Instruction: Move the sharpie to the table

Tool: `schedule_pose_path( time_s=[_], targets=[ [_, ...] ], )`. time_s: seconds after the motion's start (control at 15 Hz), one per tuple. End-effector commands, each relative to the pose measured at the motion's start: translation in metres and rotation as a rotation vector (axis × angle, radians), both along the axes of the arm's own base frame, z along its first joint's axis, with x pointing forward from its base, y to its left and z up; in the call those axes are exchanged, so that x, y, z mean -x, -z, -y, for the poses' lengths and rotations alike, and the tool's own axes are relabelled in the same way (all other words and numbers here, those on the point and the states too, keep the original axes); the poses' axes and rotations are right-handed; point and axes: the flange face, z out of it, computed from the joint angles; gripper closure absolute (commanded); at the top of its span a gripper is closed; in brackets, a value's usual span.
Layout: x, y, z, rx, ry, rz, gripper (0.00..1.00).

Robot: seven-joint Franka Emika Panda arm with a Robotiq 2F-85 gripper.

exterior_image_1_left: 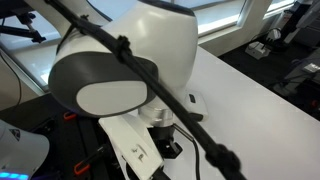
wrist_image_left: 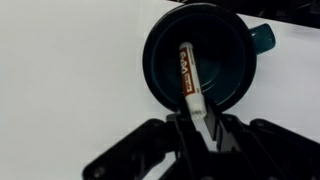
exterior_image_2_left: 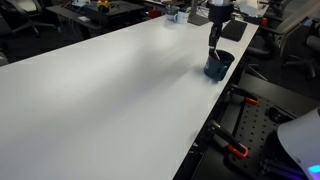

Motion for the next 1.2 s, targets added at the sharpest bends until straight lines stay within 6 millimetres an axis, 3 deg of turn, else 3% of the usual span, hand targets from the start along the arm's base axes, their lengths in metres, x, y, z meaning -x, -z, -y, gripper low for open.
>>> schedule_pose_path(
  time_s=[0.0,0.67,1.13],
  targets=[
    [-0.001,-0.003,-0.008,0.015,0.007,-0.018,0.95],
    [-0.011,-0.033,-0.042,0.057,-0.052,-0.006,0.95],
    [-0.011,-0.078,-0.061,0.092,-0.065,-0.007,0.95]
  ],
)
